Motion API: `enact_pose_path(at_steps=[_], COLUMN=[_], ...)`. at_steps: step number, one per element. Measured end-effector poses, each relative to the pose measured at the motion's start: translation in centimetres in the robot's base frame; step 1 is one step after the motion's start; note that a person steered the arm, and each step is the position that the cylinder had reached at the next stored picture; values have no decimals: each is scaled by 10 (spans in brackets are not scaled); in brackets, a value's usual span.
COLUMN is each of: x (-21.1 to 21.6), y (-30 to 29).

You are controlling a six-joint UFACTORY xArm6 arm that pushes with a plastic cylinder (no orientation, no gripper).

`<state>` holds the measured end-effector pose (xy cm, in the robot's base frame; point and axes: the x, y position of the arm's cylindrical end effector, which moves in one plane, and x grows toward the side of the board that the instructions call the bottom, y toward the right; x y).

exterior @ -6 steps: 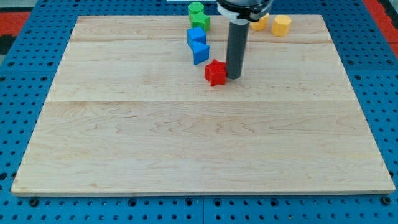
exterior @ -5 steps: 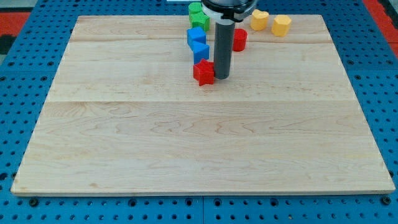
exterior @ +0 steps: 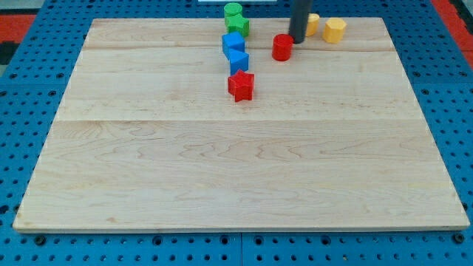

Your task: Move red circle parallel right to red star

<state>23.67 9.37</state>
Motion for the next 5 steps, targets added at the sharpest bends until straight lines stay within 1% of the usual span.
enact_pose_path(at_steps=[1,3,5], x=[-3,86,155], y=[-21,26,27])
